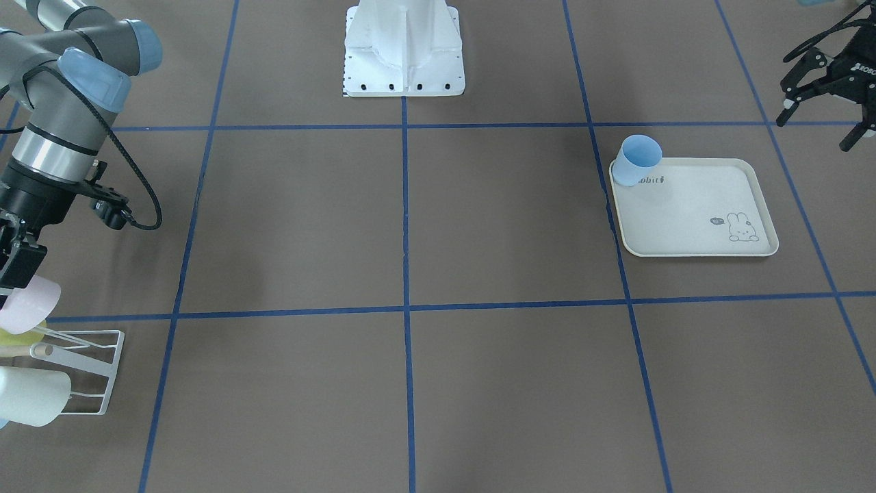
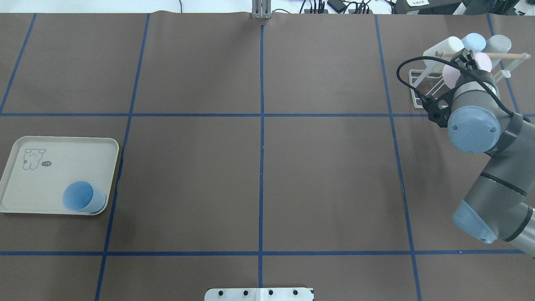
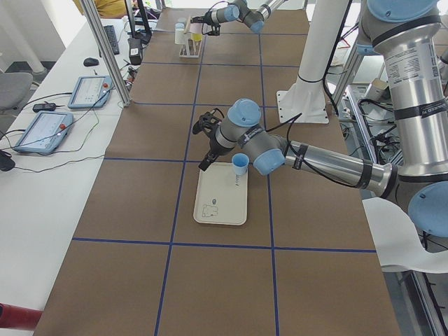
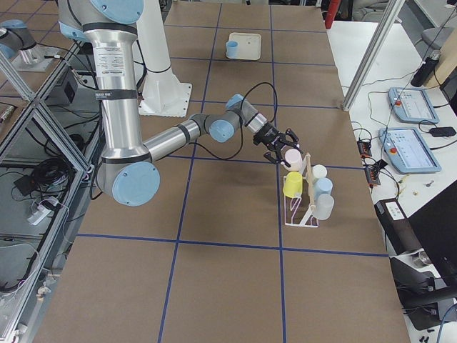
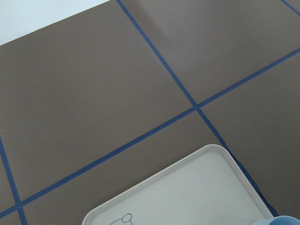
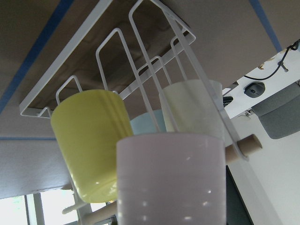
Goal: Transfer IKEA cup to right arm and place on rack
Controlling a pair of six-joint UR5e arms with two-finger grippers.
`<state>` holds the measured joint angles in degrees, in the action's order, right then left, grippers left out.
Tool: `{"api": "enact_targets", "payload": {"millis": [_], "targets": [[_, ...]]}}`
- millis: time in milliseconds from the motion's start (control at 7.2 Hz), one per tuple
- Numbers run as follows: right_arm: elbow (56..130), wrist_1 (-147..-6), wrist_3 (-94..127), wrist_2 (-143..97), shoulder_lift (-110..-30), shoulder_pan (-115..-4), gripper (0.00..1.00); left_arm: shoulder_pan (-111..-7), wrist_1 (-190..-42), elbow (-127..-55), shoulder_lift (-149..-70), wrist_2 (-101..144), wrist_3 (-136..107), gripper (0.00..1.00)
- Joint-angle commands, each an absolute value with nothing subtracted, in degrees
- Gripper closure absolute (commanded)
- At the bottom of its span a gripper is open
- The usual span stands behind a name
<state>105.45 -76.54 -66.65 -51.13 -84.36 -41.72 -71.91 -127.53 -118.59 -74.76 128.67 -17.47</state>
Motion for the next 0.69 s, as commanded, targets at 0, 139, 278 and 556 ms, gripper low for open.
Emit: {"api": "enact_targets", "payload": {"millis": [0, 139, 278, 556], "targets": [[104.1, -76.5, -66.8, -49.1, -84.3, -40.4, 0.92, -71.9, -127.5, -118.7, -74.8, 128.7, -17.8, 0.00], [103.5, -76.5, -66.8, -48.2, -84.3, -40.0, 0.82, -71.9, -127.5, -118.6, -74.9, 128.7, -17.8, 0.00], [103.4, -76.5, -67.0, -48.0, -84.3, -39.6, 0.71, -71.9, -127.5, -118.6, -74.9, 128.7, -17.8, 0.00], [103.4, -76.3, -66.9, -47.9, -84.3, -39.4, 0.20, -71.9, -127.5, -118.6, -74.8, 128.7, -17.8, 0.00]]}}
